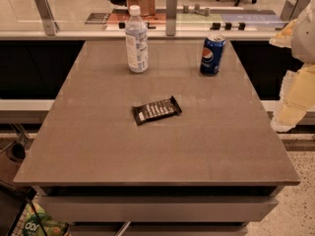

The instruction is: Pick pepsi can

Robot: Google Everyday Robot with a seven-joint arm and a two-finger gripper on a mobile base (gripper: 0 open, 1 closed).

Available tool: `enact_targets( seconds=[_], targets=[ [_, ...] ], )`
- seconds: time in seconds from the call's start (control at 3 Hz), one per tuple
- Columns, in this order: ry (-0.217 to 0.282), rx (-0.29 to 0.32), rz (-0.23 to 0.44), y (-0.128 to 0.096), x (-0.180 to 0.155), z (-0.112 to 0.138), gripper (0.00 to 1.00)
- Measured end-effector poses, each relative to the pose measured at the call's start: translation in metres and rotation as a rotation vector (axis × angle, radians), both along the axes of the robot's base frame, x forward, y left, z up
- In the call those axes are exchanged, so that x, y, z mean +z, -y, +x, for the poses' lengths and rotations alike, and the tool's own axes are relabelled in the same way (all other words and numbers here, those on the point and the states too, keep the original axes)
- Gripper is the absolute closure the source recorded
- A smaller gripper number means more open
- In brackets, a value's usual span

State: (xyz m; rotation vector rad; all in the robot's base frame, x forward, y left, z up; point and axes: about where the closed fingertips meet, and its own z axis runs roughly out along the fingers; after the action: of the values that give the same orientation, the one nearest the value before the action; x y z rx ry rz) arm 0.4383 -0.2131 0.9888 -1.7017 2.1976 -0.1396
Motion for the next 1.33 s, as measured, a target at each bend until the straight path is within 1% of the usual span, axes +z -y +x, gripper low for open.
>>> enact_targets(
  seconds=[0.33, 0.67, 1.0, 1.33],
  targets=[
    [0.0, 0.0, 0.0, 0.0, 0.0, 0.0, 0.0],
    [0.02, -0.016, 0.045, 0.002, 0.0, 0.011, 0.0],
    [0.05, -0.07, 0.118, 0.013, 0.0, 0.033, 0.0],
    [0.1, -0.177, 0.182, 0.033, -0.001, 0.052, 0.0]
  ],
)
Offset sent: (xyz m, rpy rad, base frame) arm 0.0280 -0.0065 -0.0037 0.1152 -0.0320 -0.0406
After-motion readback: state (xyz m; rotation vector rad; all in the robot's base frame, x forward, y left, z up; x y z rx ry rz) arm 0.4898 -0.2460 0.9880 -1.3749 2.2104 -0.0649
